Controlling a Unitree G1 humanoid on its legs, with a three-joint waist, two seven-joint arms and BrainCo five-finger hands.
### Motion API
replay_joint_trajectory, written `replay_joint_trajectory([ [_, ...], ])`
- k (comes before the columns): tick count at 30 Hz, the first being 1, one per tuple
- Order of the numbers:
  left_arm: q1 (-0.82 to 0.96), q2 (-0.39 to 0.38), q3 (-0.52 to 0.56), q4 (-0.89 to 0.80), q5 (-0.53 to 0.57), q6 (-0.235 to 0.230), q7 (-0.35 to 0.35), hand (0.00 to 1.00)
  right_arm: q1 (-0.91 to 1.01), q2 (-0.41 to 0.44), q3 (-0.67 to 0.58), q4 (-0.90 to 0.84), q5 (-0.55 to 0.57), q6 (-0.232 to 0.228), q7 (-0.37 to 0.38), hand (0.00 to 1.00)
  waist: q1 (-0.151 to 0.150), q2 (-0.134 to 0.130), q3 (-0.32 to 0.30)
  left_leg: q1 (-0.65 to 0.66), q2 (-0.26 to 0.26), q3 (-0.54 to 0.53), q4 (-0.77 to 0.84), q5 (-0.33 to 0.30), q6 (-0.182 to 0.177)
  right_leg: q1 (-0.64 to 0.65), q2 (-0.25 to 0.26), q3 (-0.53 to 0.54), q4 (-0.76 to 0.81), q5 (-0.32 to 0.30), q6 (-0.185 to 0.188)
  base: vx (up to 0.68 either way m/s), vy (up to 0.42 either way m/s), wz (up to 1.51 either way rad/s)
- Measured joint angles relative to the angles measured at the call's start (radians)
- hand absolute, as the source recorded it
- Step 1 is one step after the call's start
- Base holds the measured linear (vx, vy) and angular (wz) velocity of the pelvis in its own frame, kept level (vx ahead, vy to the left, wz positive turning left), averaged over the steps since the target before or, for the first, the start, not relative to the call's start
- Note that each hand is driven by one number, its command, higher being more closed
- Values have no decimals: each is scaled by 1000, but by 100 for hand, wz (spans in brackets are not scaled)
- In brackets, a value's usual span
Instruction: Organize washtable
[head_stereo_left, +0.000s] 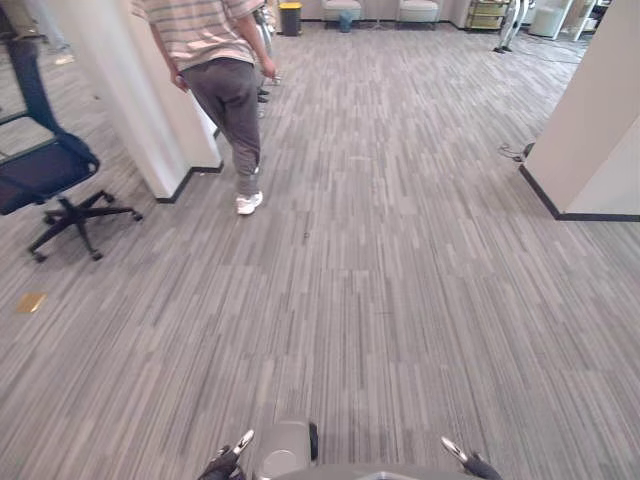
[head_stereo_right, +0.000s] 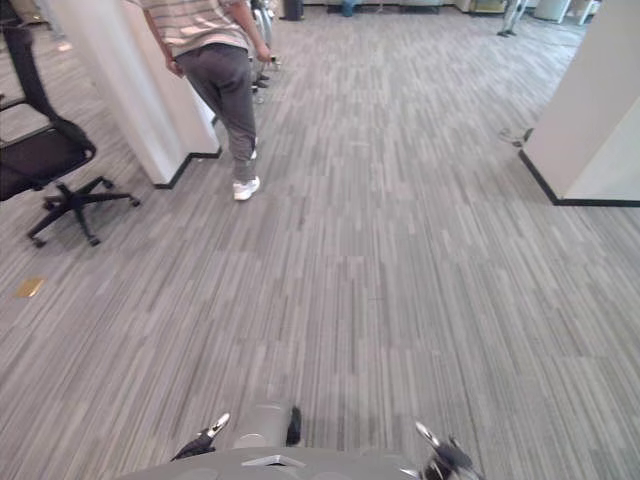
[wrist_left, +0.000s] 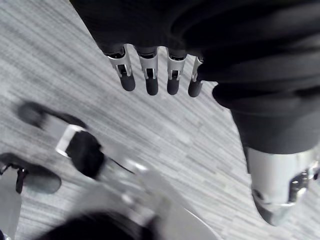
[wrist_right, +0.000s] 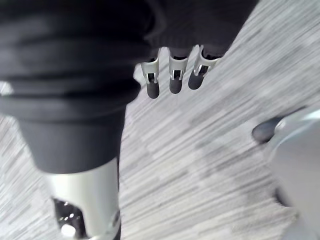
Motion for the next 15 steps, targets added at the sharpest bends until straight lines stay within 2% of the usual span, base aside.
replay_joint_trajectory([
  [1, 14, -8, -3, 13, 4, 0, 1, 0, -19, 7, 14, -6, 0, -5, -1, 0, 5, 12, -6, 16, -10, -3, -336, 56, -41, 47, -8, 25, -33, -21, 9, -499, -96, -67],
  [2, 21, -11, -6, 17, 11, 1, 1, 0, -14, 4, 28, -12, 0, -13, -1, 0, 9, 32, -17, 24, -5, -10, -478, 83, -63, 69, -3, 37, -51, -27, 11, -253, -55, -57],
  [3, 29, -28, -19, 25, 17, 2, 1, 0, -9, -13, 57, -14, 0, -19, -1, 0, 23, 62, -24, 4, 4, -31, -534, 139, -84, 115, 2, 68, -66, -59, 8, 173, -30, -60],
  [4, 33, -33, -31, 45, 17, 5, 0, 0, -3, -4, 90, -11, -2, -17, 1, 0, 22, 69, -34, 6, -13, -23, -476, 227, -50, 132, -15, 94, -22, -79, 1, 362, 19, -57],
  [5, 42, -25, -35, 51, 17, 5, 0, 0, 5, 4, 97, -11, -2, -17, 2, 0, 17, 55, -43, 18, -28, -19, -486, 259, -16, 114, -32, 102, 29, -81, -1, 637, 50, -38],
  [6, 49, 2, -36, 58, 18, 2, 0, 0, 26, 24, 99, -5, -2, -17, 2, 0, 9, 8, -70, 51, -70, 6, -520, 256, 25, 38, -75, 116, 206, -86, 16, 576, 51, -14],
  [7, 46, 16, -37, 61, 18, 1, 1, 0, 38, 29, 88, 0, -3, -17, 2, 0, 5, -16, -72, 85, -102, 16, -526, 232, 52, -30, -94, 120, 388, -55, 88, 572, 51, -1],
  [8, 37, 28, -39, 62, 18, 2, 1, 0, 43, 29, 59, 16, -3, -16, 2, 0, -6, -36, -57, 131, -131, 17, -522, 194, 67, -93, -109, 135, 572, 37, 214, 367, 61, 24],
  [9, 25, 40, -44, 63, 17, 3, 0, 0, 48, 31, 27, 25, -2, -14, 0, 0, -20, -44, -47, 178, -152, 5, -514, 157, 82, -145, -112, 150, 738, 181, 302, 312, 74, 63],
  [10, 22, 57, -65, 64, 16, 6, -1, 0, 78, 25, 13, 15, -1, -15, 5, 0, -40, -45, -45, 247, -181, -30, -507, 123, 90, -239, -142, 91, 950, 218, 278, 207, 40, 72],
  [11, 15, 57, -73, 60, 16, 5, -1, 0, 90, 19, 13, 7, -3, -18, 8, 0, -47, -45, -46, 279, -182, -41, -511, 107, 97, -268, -154, 62, 997, 199, 256, 131, 12, 77],
  [12, 3, 57, -81, 55, 16, 4, -2, 0, 106, 15, 7, -2, -4, -17, 11, 0, -47, -36, -42, 327, -182, -68, -522, 91, 101, -309, -167, 18, 1026, 167, 211, 3, 8, 62],
  [13, -12, 57, -82, 54, 15, 1, -4, 0, 124, 17, -11, -8, -9, -16, 11, 0, -45, -34, -39, 393, -177, -92, -560, 86, 105, -346, -198, -37, 984, 102, 178, -50, 29, 61],
  [14, -17, 55, -79, 53, 14, -1, -4, 0, 138, 23, -30, -9, -8, -15, 11, 0, -41, -34, -41, 456, -168, -108, -604, 85, 107, -374, -228, -77, 885, 51, 176, -112, 54, 54],
  [15, -20, 50, -71, 48, 13, -1, -4, 0, 146, 28, -36, -12, -8, -16, 11, 0, -42, -29, -42, 492, -153, -117, -631, 78, 105, -395, -242, -103, 782, 32, 171, -124, 76, 35],
])
